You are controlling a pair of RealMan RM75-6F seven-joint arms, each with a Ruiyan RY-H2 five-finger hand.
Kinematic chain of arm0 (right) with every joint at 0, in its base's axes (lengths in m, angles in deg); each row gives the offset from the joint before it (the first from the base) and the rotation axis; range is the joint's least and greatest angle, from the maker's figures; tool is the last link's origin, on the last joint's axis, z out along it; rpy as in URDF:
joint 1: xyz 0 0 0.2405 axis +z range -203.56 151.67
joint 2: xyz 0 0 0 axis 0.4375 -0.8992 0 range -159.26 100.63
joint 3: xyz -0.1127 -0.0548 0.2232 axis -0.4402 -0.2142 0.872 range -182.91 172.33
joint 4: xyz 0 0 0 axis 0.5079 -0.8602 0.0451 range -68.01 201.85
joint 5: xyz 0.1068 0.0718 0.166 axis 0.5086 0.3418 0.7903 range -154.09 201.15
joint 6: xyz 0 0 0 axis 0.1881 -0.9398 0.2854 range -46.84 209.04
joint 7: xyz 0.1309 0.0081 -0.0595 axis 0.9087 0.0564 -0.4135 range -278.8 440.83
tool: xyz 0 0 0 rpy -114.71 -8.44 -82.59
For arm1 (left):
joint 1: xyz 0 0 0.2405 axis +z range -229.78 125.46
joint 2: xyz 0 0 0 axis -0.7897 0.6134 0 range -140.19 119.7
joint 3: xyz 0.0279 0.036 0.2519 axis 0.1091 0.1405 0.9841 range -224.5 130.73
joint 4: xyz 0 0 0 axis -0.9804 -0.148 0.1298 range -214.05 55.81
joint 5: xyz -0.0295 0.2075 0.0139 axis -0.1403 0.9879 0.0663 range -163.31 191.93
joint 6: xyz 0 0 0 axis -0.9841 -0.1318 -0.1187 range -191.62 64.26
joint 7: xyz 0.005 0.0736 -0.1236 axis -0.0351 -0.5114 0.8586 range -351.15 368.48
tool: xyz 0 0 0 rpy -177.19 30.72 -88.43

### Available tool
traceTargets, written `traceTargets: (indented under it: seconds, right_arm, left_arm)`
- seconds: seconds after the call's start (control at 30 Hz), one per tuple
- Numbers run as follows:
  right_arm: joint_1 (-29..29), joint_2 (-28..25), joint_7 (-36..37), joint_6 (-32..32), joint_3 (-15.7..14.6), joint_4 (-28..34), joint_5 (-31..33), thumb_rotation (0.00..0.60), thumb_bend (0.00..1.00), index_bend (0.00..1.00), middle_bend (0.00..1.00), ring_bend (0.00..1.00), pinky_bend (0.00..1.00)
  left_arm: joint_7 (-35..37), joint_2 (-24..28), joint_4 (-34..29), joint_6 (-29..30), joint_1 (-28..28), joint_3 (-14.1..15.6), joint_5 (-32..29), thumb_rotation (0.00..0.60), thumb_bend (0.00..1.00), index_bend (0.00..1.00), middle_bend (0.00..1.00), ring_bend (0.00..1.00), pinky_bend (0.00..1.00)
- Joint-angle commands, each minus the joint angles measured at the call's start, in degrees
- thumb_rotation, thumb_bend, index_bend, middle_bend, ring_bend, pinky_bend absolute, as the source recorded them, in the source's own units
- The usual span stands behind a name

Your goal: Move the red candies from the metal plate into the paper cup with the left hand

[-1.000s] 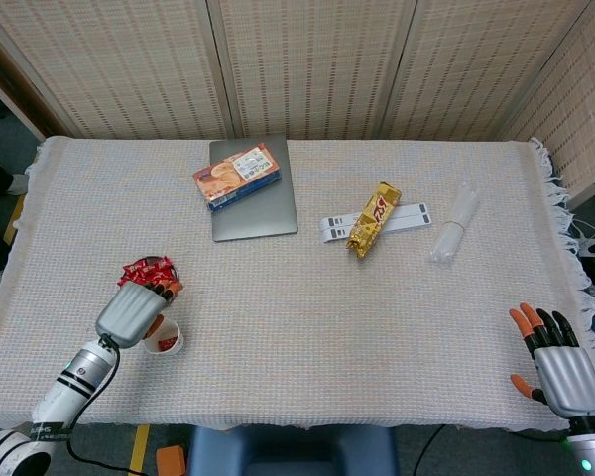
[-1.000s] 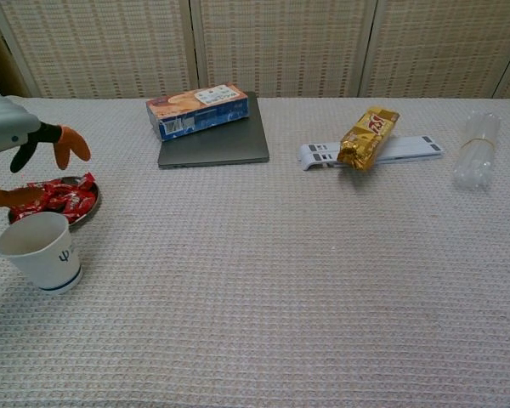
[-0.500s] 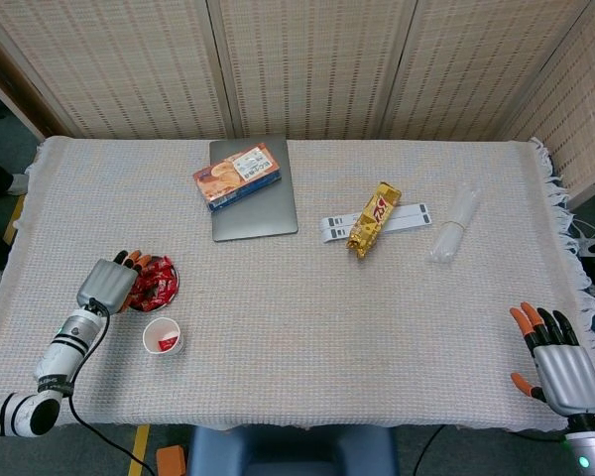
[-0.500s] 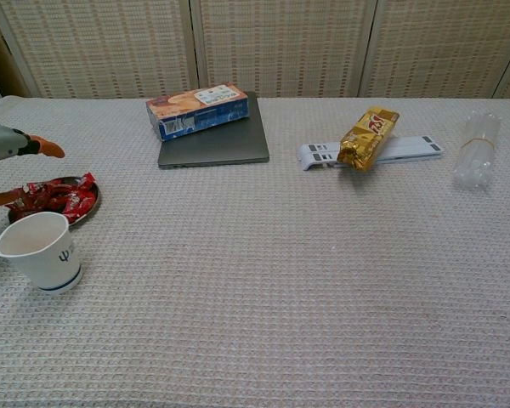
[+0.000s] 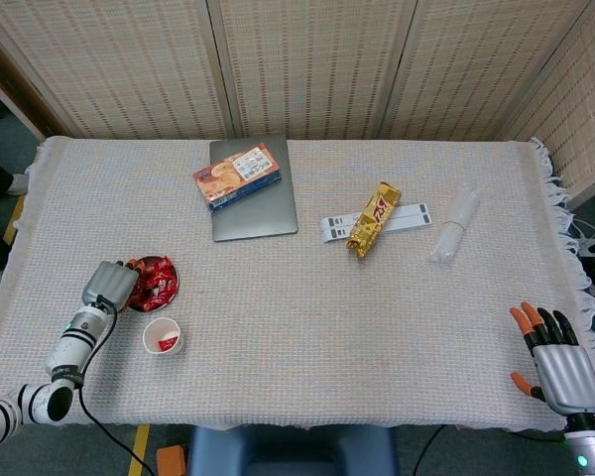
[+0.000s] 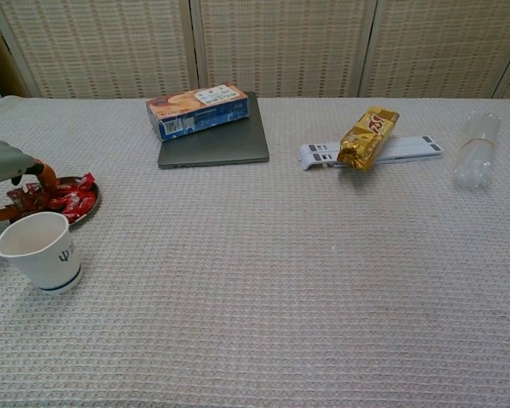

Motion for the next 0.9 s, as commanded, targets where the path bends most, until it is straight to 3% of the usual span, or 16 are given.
traceTargets:
  seconds: [0.03,0.67,0.9]
  right_arm:
    - [0.02,0.02,-0.05,0.07,0.00,-0.01,0.05,0.600,0.11,0.00,0.00,0.00,0.00]
    - [0.25,0.18,-0.49,0.58,0.18,-0.10,0.76,0.600,0.11,0.00,0.00,0.00,0.00]
    - [0.25,0.04,-0.80,0.73,0.12,0.21,0.99,0.600,0.11,0.00,0.00,0.00,0.00]
  left_arm:
    - [0.66,-0.95,1.17,0.07,-0.07,0.26,1.01,0.600,0.38,0.27,0.26,0.38,0.93]
    - [4.85,-3.41,4.68,0.26,0.02,0.48,5.92,0.600,0.38,0.43,0.41,0.49,0.96]
    - [6.26,-4.28,5.96,1.04,0.44,0.36,7.44,0.600,0.38,0.54,0.52,0.56,0.99]
